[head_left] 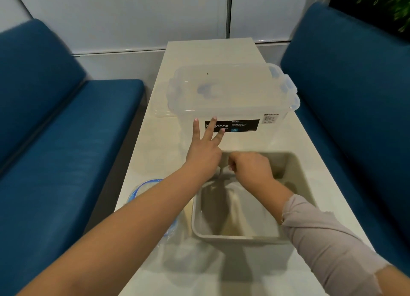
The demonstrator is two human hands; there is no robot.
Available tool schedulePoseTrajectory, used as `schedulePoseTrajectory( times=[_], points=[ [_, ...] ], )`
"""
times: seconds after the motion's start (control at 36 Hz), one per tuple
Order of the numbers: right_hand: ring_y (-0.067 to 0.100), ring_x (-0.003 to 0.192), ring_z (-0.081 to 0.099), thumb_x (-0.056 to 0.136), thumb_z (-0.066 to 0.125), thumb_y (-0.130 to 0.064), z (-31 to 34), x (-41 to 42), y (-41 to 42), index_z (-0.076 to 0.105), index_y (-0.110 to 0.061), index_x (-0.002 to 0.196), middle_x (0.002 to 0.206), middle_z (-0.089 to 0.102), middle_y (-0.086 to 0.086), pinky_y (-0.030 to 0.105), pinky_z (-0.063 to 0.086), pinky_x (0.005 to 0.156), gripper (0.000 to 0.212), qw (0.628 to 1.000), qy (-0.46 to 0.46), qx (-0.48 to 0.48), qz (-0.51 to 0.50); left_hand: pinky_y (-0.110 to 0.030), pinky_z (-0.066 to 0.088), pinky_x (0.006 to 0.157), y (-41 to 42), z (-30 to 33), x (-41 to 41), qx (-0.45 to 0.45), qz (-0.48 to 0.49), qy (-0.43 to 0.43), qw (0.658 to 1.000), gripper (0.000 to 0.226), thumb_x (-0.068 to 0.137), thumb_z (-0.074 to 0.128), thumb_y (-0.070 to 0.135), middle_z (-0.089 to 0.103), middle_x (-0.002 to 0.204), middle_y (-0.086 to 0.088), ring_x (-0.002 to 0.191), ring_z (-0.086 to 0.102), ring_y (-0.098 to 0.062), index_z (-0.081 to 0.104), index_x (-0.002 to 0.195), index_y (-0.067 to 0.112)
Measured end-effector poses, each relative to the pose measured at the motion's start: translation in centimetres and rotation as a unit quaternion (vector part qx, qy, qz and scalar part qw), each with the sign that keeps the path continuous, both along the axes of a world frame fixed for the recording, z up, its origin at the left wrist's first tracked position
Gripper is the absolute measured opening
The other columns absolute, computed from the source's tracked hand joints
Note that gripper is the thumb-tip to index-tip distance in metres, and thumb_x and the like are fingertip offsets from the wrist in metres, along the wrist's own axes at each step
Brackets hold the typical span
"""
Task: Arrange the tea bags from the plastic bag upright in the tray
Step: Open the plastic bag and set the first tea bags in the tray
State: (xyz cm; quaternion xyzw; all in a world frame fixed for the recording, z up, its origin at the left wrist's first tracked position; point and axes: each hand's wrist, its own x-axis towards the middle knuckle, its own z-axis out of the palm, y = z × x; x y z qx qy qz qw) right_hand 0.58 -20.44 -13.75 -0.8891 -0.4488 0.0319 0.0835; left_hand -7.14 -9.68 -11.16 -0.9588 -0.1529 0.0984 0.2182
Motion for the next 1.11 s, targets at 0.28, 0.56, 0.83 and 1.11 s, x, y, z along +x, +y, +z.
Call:
schedulePoseTrajectory(
  times=[0.28, 0.56, 0.83, 1.11],
  points=[
    [0.023, 0.089, 0.062, 0.091, 0.054, -0.024, -1.3, -0.1, 0.3, 0.066, -0.023, 0.093, 0.094, 0.067, 0.0, 0.03, 0.047, 0.073, 0.013, 1.0, 0.01, 0.014, -0.01, -0.072, -0.015, 0.1, 0.1, -0.7, 0.6, 0.012, 0.0, 0.002, 1.0, 0.016, 0.09, 0.054, 0.028, 0.012, 0.159, -0.004, 0.14, -0.021, -0.043, 0.069, 0.085, 0.023],
    [0.022, 0.09, 0.062, 0.093, 0.05, -0.025, -2.0, 0.2, 0.3, 0.067, -0.024, 0.099, 0.096, 0.068, -0.001, 0.031, 0.048, 0.072, 0.019, 1.0, -0.01, 0.025, 0.003, -0.038, 0.029, 0.094, 0.6, -1.5, 0.4, -0.034, 0.014, -0.04, 0.999, 0.024, 0.088, 0.057, 0.029, 0.054, 0.127, 0.005, 0.127, 0.031, -0.026, 0.066, 0.109, 0.021],
    [0.024, 0.091, 0.06, 0.091, 0.05, -0.023, -2.4, 0.7, 0.2, 0.068, -0.025, 0.097, 0.096, 0.065, 0.0, 0.03, 0.042, 0.069, 0.019, 1.0, -0.01, 0.016, 0.01, -0.035, 0.029, 0.089, 1.2, -1.3, 0.3, -0.066, 0.046, -0.078, 0.994, 0.037, 0.087, 0.058, 0.044, 0.05, 0.115, 0.002, 0.112, 0.036, -0.025, 0.065, 0.111, 0.016],
    [0.025, 0.088, 0.059, 0.09, 0.053, -0.022, -2.7, 0.9, 0.0, 0.069, -0.022, 0.093, 0.093, 0.064, 0.0, 0.029, 0.03, 0.066, 0.016, 0.997, -0.034, 0.057, 0.034, -0.036, 0.028, 0.092, 1.0, -1.2, 0.2, -0.071, 0.04, -0.074, 0.994, 0.036, 0.086, 0.059, 0.044, 0.049, 0.117, 0.002, 0.114, 0.035, -0.025, 0.065, 0.11, 0.018]
  ],
)
